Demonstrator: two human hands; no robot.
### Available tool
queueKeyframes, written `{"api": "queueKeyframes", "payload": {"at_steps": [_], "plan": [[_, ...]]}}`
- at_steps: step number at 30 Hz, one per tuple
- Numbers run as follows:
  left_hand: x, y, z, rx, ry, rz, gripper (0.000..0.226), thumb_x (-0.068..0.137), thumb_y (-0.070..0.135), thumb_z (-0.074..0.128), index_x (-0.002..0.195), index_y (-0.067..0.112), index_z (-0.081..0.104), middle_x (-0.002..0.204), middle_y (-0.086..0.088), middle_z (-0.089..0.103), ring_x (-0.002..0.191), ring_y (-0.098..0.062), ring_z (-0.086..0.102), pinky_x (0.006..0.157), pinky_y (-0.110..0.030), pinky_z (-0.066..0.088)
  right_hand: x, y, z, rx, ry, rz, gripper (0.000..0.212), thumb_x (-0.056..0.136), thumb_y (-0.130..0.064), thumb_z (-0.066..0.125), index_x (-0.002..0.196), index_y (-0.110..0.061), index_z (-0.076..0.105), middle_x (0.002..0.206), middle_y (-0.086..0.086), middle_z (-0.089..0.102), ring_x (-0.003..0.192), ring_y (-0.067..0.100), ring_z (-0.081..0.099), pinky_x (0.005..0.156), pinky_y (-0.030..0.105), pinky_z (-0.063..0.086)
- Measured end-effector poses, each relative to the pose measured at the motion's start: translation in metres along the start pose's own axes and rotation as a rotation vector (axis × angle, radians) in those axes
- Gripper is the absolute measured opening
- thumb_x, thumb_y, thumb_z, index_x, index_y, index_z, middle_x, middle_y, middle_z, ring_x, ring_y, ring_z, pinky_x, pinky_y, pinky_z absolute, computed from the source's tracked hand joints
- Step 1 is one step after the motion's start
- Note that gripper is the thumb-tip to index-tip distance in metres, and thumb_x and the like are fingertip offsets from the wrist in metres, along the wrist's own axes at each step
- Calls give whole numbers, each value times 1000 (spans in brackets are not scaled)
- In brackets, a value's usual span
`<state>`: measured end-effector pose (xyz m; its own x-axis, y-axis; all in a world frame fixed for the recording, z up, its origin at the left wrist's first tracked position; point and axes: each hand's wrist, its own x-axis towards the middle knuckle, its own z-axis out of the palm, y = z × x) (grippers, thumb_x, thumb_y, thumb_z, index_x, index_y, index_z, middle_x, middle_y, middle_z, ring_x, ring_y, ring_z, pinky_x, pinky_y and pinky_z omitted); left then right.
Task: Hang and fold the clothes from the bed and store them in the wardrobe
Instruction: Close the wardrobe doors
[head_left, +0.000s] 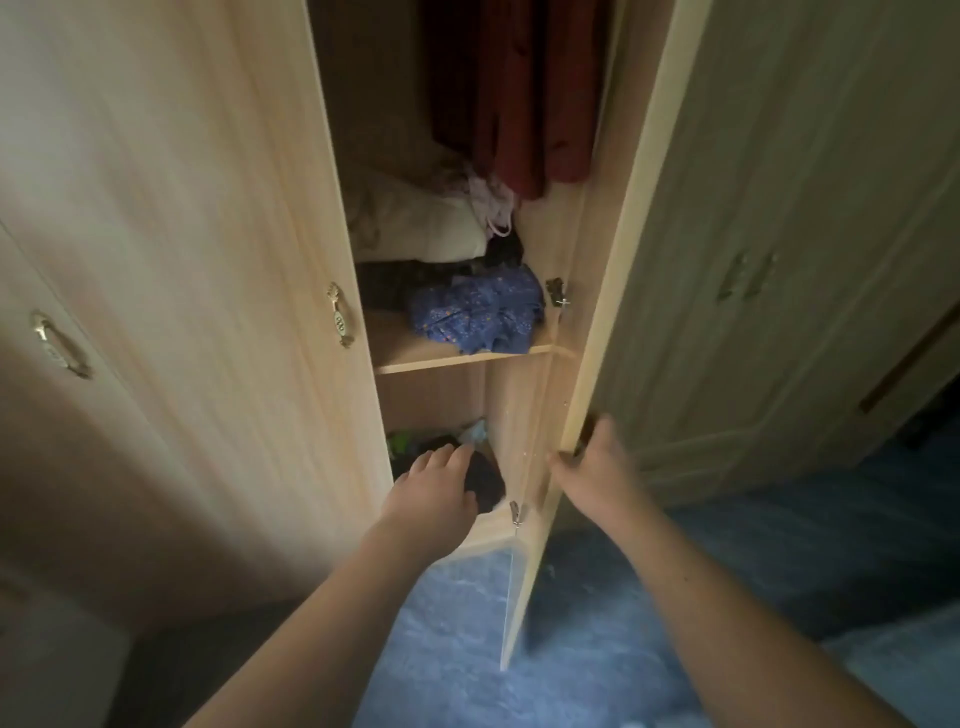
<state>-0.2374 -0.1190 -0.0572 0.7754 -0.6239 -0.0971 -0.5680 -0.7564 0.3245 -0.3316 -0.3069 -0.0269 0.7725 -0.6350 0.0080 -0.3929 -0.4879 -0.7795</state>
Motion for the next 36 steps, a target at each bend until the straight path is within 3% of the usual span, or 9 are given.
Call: {"api": "queueKeyframes", "payload": {"at_steps": [5, 8, 12, 17, 20, 25, 29, 32, 36], "plan": [[-1, 67, -2, 49, 30, 92, 61, 97, 34, 44, 154, 25, 25, 160, 1, 31, 148, -24, 26, 118, -44, 31, 9, 39, -88, -33, 39, 155, 45, 88, -32, 71, 121, -13, 47, 98, -3, 55, 95, 22, 62, 78, 28, 43], [-1, 93, -2, 59, 69, 97, 62, 97, 33, 43, 155, 25, 24, 160, 0, 31, 149, -25, 25, 119, -44, 29, 10, 57, -115, -23, -30, 150, 42, 89, -27, 68, 124, -15, 48, 109, -5, 61, 91, 16, 57, 82, 31, 46], [-4, 110, 0, 65, 125, 46, 58, 97, 31, 44, 153, 26, 28, 158, 0, 34, 148, -26, 26, 119, -44, 28, -16, 75, -122, -111, -35, 73, 48, 88, -24, 63, 132, -19, 45, 124, 0, 59, 110, 20, 60, 90, 35, 49], [-4, 105, 1, 69, 137, -39, 60, 98, 34, 46, 154, 28, 25, 161, 0, 30, 150, -27, 23, 122, -44, 25, -35, 61, -100, -437, -83, -223, 71, 95, -34, 50, 154, -22, 13, 160, 5, 22, 146, 27, 24, 117, 43, 30], [-4, 85, -6, 69, 156, -93, 61, 98, 36, 46, 154, 28, 25, 161, 1, 30, 150, -27, 23, 122, -44, 24, -15, 40, -75, -564, -102, -368, 70, 98, -43, 43, 156, -24, 9, 165, 4, 14, 151, 27, 13, 122, 43, 17], [12, 25, -31, 63, 224, -205, 59, 98, 36, 46, 153, 24, 28, 157, 1, 36, 146, -24, 29, 116, -43, 33, 32, 2, -7, -648, -185, -505, 68, 99, -51, 31, 157, -27, 7, 165, 5, 14, 151, 30, 10, 121, 48, 18], [49, -35, -48, 34, 235, -241, 58, 100, 33, 45, 154, 23, 26, 158, 0, 34, 146, -25, 30, 115, -44, 35, 76, -35, 55, -645, -236, -541, 67, 98, -54, 26, 157, -28, 7, 166, 4, 8, 152, 30, 8, 122, 46, 16], [94, -84, -60, -21, 247, -255, 57, 100, 32, 45, 154, 22, 27, 156, 0, 38, 143, -24, 34, 110, -42, 40, 110, -63, 99, -634, -250, -554, 71, 96, -51, 37, 157, -25, 13, 165, 5, 13, 151, 29, 12, 121, 46, 20], [157, -139, -80, -206, 338, -326, 53, 99, 27, 48, 150, 20, 32, 149, -2, 44, 131, -28, 49, 104, -42, 45, 156, -96, 152, -627, -306, -516, 70, 99, -49, 38, 158, -27, 7, 166, 3, 8, 153, 26, 4, 124, 43, 13]]}}
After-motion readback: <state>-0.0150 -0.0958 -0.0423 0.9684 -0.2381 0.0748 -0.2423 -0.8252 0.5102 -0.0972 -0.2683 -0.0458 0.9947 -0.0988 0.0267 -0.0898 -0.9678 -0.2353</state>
